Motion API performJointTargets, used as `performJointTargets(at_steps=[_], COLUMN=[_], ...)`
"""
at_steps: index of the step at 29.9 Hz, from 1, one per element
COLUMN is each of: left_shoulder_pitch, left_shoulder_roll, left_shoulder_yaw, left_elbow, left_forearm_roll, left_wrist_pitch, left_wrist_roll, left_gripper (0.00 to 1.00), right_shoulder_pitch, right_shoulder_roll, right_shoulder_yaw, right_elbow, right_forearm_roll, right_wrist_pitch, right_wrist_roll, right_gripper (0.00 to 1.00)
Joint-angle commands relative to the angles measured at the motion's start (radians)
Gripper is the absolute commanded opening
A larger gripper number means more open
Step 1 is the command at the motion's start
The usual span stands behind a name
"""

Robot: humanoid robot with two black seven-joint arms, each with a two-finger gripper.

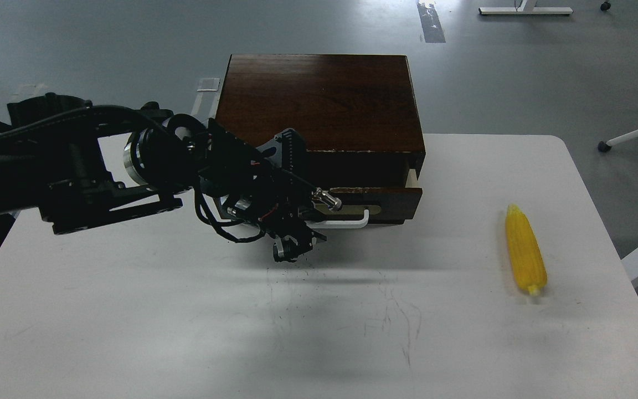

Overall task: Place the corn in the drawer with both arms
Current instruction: 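Pull the drawer toward the robot with the left hand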

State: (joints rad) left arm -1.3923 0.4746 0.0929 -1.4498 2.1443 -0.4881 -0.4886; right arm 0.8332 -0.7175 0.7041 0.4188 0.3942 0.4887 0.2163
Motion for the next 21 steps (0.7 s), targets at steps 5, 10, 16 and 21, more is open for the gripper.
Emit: performJointTargets(at_steps=[5,10,16,21], left_shoulder_pitch=[0.003,0.001,0.001,-0.001], left_shoulder_roll=[0.019,0.021,0.024,0.027], left_shoulder_yaw=[0.002,0.001,0.001,-0.01], left_elbow=[-0.034,-0.05,-0.075,-0.08], left_forearm_roll=[-0.001,0.0,0.0,-0.001], left_wrist_pitch=[-0.001,-0.001,-0.001,-0.001], left_wrist_roll=[0.0,0.0,0.0,0.0], left_gripper=[0.35,0.35,0.35,0.49], right_shoulder_pitch=[0.0,0.0,-0.002,-0.002], right_shoulder_roll=[0.0,-0.008,-0.011,-0.013], right_shoulder_yaw=[0.0,0.0,0.0,0.0], right_elbow=[0.0,0.0,0.0,0.0], right_forearm_roll=[0.0,0.0,0.0,0.0], right_wrist_pitch=[0.0,0.0,0.0,0.0], right_wrist_roll=[0.0,0.0,0.0,0.0], right_gripper=[1.0,1.0,1.0,1.0])
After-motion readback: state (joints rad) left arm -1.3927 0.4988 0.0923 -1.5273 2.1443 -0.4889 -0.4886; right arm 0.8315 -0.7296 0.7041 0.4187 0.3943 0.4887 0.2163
